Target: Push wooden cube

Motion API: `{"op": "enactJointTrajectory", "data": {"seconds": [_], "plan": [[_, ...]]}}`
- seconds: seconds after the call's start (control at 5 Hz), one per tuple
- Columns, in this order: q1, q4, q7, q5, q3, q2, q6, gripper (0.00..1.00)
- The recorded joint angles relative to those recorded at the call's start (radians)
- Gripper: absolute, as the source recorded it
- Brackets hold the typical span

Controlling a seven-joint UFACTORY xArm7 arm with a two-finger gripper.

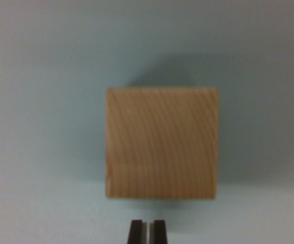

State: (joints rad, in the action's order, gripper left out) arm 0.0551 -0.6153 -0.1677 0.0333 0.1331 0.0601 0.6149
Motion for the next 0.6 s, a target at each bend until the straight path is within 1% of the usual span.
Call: {"op": "enactJointTrajectory", "data": {"seconds": [0.2,0.4,0.6], "plan": [[-0.0013,-0.043,0.000,-0.0061,-0.004,0.032,0.012,1.00],[-0.0013,-0.043,0.000,-0.0061,-0.004,0.032,0.012,1.00],[-0.0027,-0.089,0.000,-0.0126,-0.007,0.065,0.025,1.00]]}}
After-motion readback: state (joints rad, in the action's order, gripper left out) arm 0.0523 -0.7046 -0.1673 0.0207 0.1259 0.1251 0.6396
